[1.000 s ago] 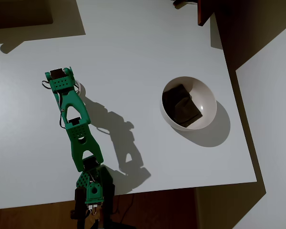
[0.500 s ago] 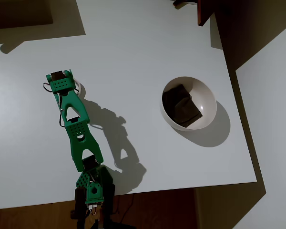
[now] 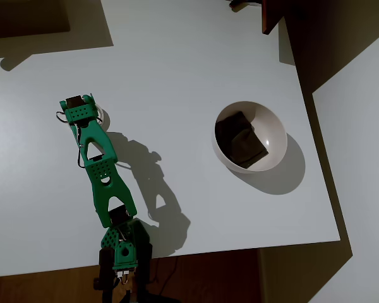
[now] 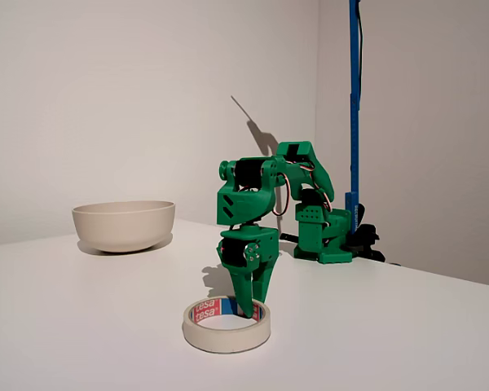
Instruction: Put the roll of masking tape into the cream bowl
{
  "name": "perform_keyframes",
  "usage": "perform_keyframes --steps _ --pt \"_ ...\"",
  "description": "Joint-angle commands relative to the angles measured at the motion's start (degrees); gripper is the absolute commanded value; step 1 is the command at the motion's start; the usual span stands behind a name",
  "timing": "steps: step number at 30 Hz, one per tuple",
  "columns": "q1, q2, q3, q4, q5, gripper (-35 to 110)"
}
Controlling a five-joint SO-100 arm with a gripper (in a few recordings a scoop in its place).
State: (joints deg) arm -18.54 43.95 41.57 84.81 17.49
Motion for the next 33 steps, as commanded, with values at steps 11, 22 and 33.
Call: perform_keyframes --steps 11,22,33 --pt "4.0 29.6 -1.9 4.0 1.1 -8" --pt "5.3 53.3 -1.8 14.3 1.6 -8" --pt "24.4 68.2 -2.0 14.6 -3.8 -8"
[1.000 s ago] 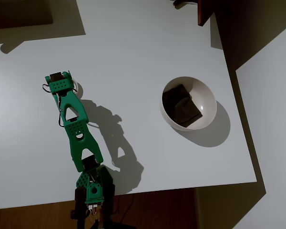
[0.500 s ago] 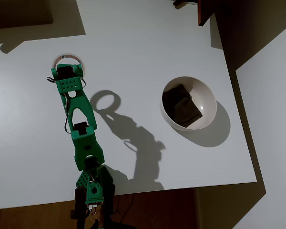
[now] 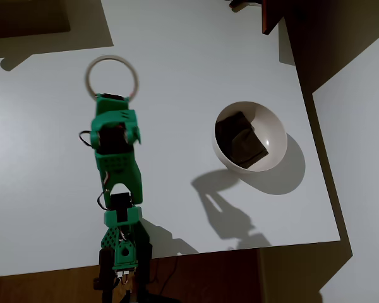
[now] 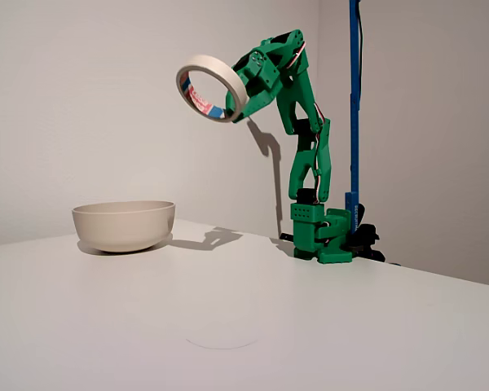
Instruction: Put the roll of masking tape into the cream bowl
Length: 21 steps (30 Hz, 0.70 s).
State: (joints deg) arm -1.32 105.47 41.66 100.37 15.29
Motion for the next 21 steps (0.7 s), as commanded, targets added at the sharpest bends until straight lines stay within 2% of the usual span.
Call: perform_keyframes --steps 1,12,21 --pt "9.8 6.9 -2.5 -1.7 -2.2 -8" --pt "41.8 -3.0 -5.4 -14.0 -1.9 -8" --pt "54.6 -24.6 -16.7 -24.1 -4.1 -8"
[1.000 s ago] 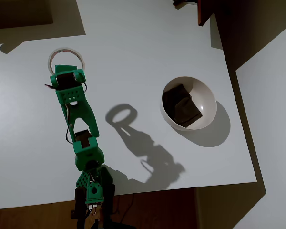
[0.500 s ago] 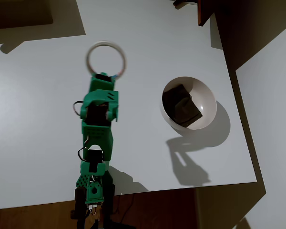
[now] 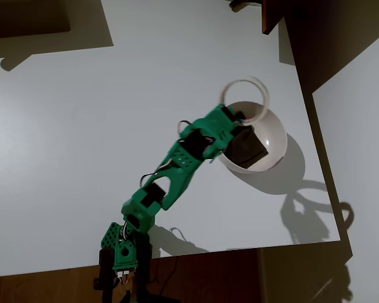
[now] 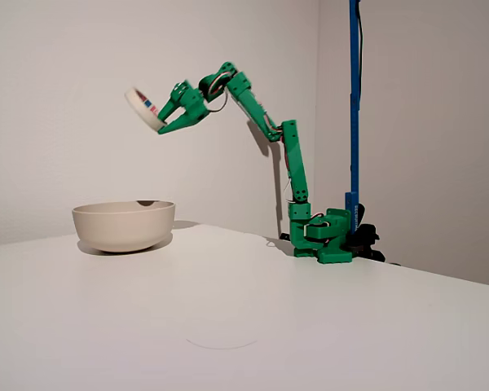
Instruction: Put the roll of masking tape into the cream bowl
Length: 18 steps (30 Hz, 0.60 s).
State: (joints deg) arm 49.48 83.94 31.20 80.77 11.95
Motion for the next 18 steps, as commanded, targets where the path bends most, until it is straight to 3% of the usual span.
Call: perform_keyframes --steps 1,18 --pt "4.5 -4.8 -6.7 -5.9 -1.1 -8" --pt "11.3 -28.6 -10.1 -6.0 -5.8 -8"
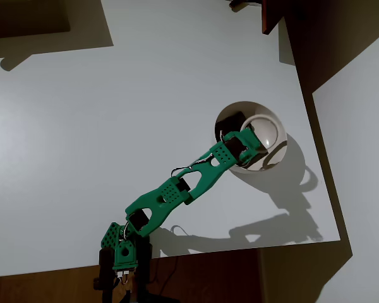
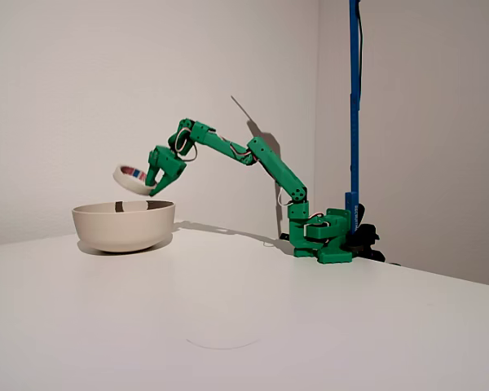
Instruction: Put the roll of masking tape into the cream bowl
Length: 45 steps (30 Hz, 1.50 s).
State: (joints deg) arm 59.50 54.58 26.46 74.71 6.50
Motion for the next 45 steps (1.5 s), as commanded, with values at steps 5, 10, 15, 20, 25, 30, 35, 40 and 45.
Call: perform_keyframes --steps 5,10,15,20,25,30,35,40,45 --pt "1.6 -1.8 -5.4 -1.6 0.4 -8" --pt "1.7 -0.8 -5.4 -2.3 2.7 19" --pt "0.8 1.8 -5.8 -1.2 5.4 19" --pt "-1.0 6.9 -6.2 2.0 7.9 15" --pt "-3.8 13.5 -6.2 6.1 9.7 -8" --pt "-8.3 20.9 -6.2 11.2 10.3 -8" --pt "-15.3 28.8 -6.2 16.7 8.6 -8" --pt "-24.3 36.7 -6.2 22.8 5.7 -8" --pt "-35.3 44.6 -6.1 30.1 2.6 -8"
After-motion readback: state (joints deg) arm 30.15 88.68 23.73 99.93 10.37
